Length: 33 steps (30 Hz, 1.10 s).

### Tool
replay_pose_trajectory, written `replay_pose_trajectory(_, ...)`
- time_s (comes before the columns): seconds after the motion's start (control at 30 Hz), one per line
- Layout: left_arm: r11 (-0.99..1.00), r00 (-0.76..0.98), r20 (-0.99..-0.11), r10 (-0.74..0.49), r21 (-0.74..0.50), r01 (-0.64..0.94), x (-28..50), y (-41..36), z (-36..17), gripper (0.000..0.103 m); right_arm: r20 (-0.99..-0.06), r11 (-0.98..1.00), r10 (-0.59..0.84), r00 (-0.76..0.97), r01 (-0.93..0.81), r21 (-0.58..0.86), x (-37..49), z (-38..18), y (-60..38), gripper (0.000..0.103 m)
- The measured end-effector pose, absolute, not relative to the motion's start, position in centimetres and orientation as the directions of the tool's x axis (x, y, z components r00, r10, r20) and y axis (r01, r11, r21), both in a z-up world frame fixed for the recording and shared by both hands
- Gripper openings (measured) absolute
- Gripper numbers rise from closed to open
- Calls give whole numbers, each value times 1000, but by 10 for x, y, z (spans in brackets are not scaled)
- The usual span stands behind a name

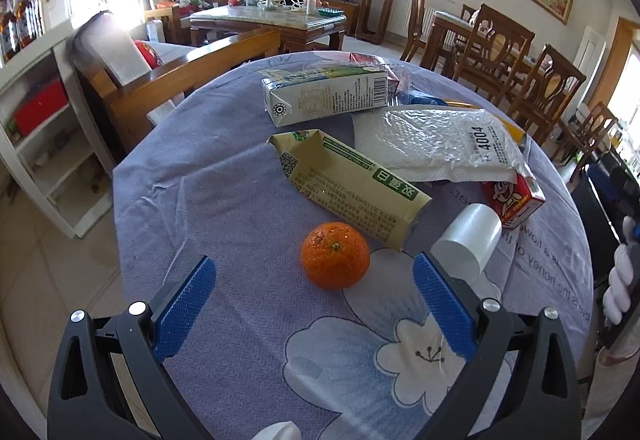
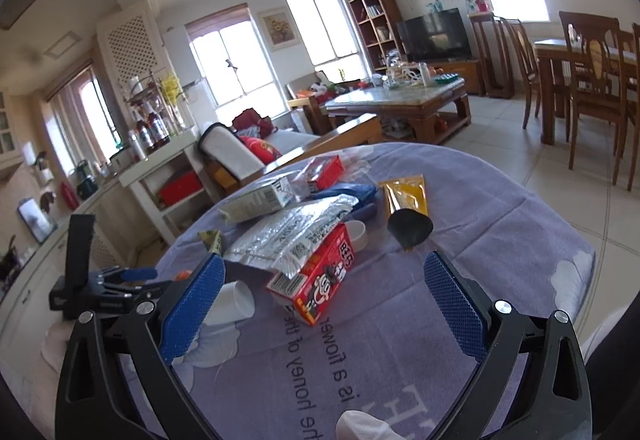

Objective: Collect trash
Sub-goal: 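Grasp the orange with the left tool while the right tool grasps the red snack box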

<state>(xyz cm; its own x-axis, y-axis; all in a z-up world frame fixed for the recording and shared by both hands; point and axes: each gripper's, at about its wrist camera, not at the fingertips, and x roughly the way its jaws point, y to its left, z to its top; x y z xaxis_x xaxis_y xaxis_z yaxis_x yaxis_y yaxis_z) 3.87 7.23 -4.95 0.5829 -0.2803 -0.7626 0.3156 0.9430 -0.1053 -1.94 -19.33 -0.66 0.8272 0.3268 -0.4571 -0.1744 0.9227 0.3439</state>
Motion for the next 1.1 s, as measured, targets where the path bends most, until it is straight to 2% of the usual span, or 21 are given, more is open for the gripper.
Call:
replay_pose_trajectory(0.33, 950, 570, -803, -170, 19, 311, 48, 53, -63, 97, -541, 931, 313, 781, -140, 336, -10, -33, -212, 98)
replay_pose_trajectory(0.4, 943, 575, -795, -191, 15, 333, 45, 51, -60, 96, -544, 932, 313, 778, -140, 335, -9, -35, -212, 98)
replay_pose_trajectory(0.43, 939, 580, -790, -201, 14, 345, 46, 51, -59, 93, -544, 932, 313, 778, -143, 332, -8, -36, -211, 96)
replay_pose_trajectory(0.47, 939, 578, -791, -200, 14, 343, 46, 51, -59, 80, -545, 933, 314, 777, -146, 330, -7, -36, -210, 94)
replay_pose_trajectory(0.5, 942, 565, -803, -187, 17, 336, 52, 52, -63, 61, -547, 932, 317, 774, -148, 330, -6, -37, -209, 93)
replay_pose_trajectory(0.53, 944, 548, -818, -176, 17, 329, 55, 52, -66, 56, -549, 932, 321, 772, -152, 330, -4, -38, -212, 93)
replay_pose_trajectory(0.67, 944, 542, -819, -189, 0, 330, 58, 52, -63, 49, -557, 930, 337, 759, -177, 323, 1, -37, -204, 93)
replay_pose_trajectory(0.77, 941, 546, -813, -202, -7, 337, 58, 52, -60, 38, -573, 924, 366, 734, -210, 321, 7, -34, -192, 93)
replay_pose_trajectory(0.8, 942, 550, -809, -207, -13, 335, 58, 52, -61, 37, -584, 927, 362, 726, -214, 308, 9, -34, -188, 91)
replay_pose_trajectory(0.93, 944, 560, -790, -249, -70, 322, 56, 61, -60, 35, -645, 939, 339, 685, -204, 277, 23, -36, -167, 71)
replay_pose_trajectory(1.1, 944, 597, -755, -271, -86, 319, 50, 67, -58, 35, -698, 948, 318, 641, -189, 258, 43, -43, -140, 69)
